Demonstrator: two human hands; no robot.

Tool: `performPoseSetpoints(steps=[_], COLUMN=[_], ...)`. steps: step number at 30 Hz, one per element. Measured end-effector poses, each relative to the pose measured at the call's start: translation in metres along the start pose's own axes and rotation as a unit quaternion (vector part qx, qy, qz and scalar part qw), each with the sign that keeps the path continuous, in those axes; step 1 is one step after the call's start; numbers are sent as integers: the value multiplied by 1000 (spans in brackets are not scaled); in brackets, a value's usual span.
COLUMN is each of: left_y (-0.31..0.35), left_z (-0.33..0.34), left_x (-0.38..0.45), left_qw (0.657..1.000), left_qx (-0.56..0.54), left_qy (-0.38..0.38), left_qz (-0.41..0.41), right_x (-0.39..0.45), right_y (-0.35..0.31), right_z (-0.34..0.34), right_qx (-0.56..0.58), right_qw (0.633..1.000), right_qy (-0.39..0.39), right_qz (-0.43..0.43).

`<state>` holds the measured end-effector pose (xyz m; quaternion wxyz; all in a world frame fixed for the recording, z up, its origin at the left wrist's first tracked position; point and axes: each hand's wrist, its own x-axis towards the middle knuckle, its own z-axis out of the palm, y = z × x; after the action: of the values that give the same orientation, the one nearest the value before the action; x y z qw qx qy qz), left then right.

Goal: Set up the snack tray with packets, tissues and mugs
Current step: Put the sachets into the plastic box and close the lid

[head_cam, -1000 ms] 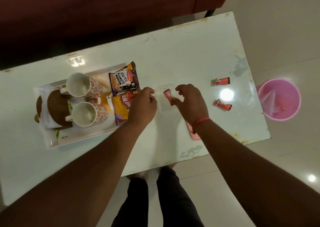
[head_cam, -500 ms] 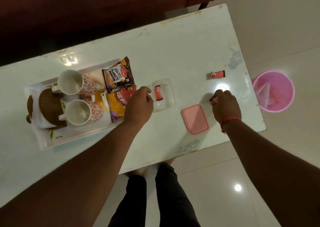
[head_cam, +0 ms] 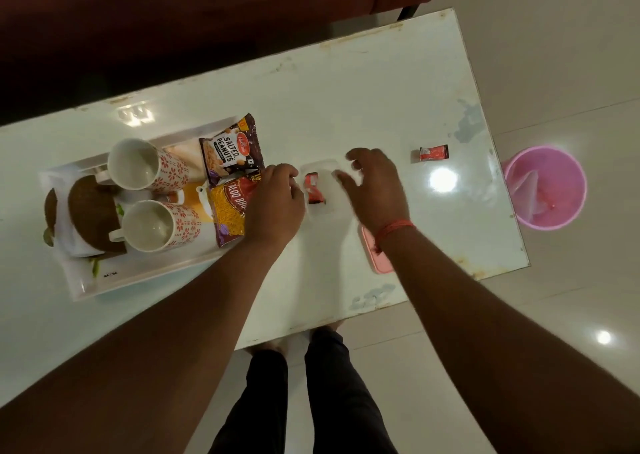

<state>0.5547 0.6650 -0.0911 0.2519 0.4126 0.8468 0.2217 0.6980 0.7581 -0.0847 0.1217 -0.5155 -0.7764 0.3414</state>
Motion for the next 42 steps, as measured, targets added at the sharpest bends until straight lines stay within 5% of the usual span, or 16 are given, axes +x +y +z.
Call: performPoseSetpoints(steps=[3, 7, 11, 18, 21, 24, 28, 31, 34, 38, 42], left_y=[-1, -6, -10, -7, -8, -10, -13, -16, -18, -20, -20], left_z=[-5, -7, -7, -8, -9, -11, -11, -12, -13, -12, -13], left_x=[2, 4, 1, -3, -3, -3, -3, -5, -10, -14, -19], left_qw=[998, 991, 986, 982, 983, 983, 983, 985, 983, 974, 963], left_qx=[44, 109, 129, 139, 135, 138, 134, 129, 134, 168, 204], left_qy=[13, 11, 0, -18, -19, -23, -20, -17, -16, -39, -77], left_qz=[40, 83, 102, 126, 122, 118, 120, 111, 122, 148, 160], right_x=[25, 41, 36, 16, 7, 13, 18, 16, 11, -7, -31], right_y=[43, 97, 112, 62, 49, 53, 58, 54, 36, 1, 14], right_z=[-24, -57, -60, -28, -10, -4, -1, -3, -6, 0, 3], right_qx=[-128, -274, -311, -162, -215, -212, -247, -218, -94, 7, -24], right_qw=[990, 956, 946, 985, 976, 973, 963, 968, 990, 1000, 1000], right_qy=[42, -15, -78, -21, 0, -47, -102, -127, -40, -17, 7], right_qz=[45, 104, 44, 56, 37, 81, -14, 10, 93, 17, 10])
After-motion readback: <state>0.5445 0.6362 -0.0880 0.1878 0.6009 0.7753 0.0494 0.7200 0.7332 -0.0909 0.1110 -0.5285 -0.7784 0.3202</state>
